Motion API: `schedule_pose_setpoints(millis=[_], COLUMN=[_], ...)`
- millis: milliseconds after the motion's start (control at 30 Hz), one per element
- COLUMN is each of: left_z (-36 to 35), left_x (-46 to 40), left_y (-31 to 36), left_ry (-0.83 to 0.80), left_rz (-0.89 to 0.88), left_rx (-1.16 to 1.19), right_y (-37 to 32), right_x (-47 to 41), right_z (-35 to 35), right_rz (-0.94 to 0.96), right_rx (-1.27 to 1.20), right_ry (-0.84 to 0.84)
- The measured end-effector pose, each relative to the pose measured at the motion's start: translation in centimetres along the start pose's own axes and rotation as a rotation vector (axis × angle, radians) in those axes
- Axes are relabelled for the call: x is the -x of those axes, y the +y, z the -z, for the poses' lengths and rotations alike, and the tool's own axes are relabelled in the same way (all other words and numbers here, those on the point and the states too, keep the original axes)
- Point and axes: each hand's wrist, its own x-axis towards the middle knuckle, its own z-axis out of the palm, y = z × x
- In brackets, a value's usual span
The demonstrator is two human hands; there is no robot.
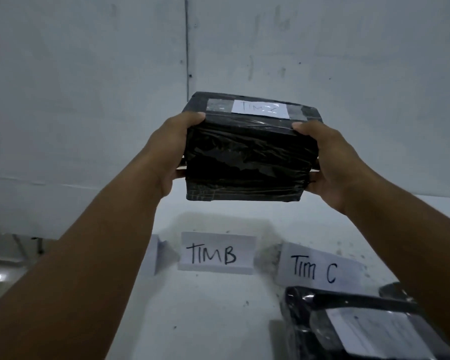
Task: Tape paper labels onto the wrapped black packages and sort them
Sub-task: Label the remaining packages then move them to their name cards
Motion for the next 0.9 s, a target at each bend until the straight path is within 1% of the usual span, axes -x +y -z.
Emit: schedule_pose_setpoints(millis=[200,433,600,900], left_z=[-7.6,-13.8,-16.2,-17.7], left_x=[-0.9,-2.5,-3.1,-3.0], left_y=[-0.5,-2.5,-4.8,-8.0], left_ry=[-0.120,-0.169,-0.193,-0.221], left_rz=[0.056,0.136,0.198,0.266], left_rx=[-0.012,-0.033,-0.065,-0.119], right_y=[0.2,2.4,5.1,9.1], right_x=[-2.2,-5.4,-6.8,-8.1], right_z=[7.1,12.6,14.8,16.7], right_rz=[-0.022,-0.121,-0.179,-0.299], right_rx=[0.025,0.020,-0.011,-0.044], right_ry=[0.086,0.119,0.136,0.105])
